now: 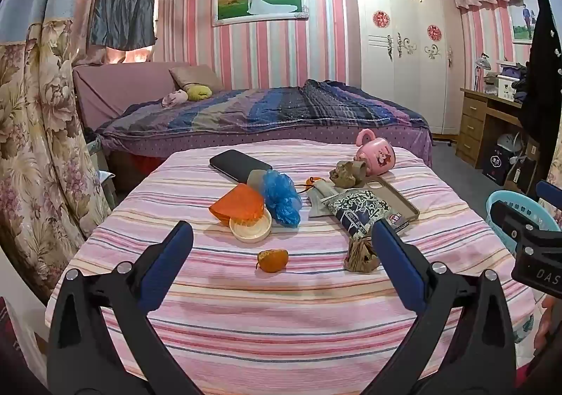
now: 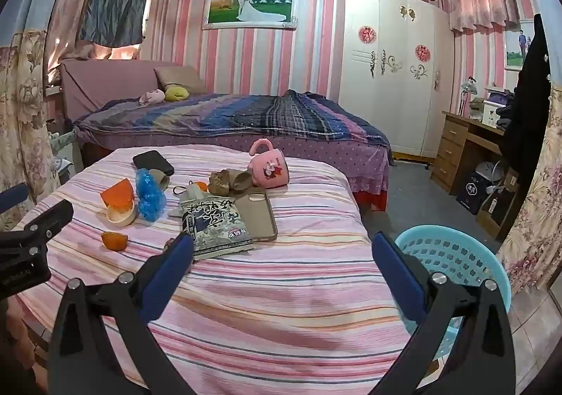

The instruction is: Collect trash

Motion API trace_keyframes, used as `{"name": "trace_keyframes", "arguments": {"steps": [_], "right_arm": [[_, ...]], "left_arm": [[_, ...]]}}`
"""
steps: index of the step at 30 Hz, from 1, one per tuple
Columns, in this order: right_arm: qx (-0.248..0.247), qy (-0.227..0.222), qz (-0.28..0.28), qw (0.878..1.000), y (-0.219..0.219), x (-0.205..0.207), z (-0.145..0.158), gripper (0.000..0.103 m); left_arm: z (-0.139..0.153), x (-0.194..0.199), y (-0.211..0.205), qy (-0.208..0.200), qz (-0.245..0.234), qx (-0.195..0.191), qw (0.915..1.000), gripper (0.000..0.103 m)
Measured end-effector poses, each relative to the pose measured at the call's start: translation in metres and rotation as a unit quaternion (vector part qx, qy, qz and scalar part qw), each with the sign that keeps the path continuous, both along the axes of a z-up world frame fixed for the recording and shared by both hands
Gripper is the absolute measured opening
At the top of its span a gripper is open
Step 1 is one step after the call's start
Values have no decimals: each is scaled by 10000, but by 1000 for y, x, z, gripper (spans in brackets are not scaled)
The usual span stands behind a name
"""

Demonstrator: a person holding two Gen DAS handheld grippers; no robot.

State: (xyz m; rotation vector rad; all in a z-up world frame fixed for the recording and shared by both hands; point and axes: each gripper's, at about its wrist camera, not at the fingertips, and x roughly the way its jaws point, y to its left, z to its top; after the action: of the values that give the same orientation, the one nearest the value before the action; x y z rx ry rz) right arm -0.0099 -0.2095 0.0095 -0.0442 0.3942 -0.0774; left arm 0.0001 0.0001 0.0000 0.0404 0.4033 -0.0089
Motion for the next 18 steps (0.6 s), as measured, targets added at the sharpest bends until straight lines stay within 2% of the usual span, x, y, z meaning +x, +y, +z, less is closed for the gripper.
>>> {"name": "trace_keyframes", "arguments": {"steps": [18], "right_arm": [[28, 14, 0, 10000, -6, 1, 0, 99]], "left_arm": [[0, 0, 0, -55, 4, 0, 10000, 98]]}}
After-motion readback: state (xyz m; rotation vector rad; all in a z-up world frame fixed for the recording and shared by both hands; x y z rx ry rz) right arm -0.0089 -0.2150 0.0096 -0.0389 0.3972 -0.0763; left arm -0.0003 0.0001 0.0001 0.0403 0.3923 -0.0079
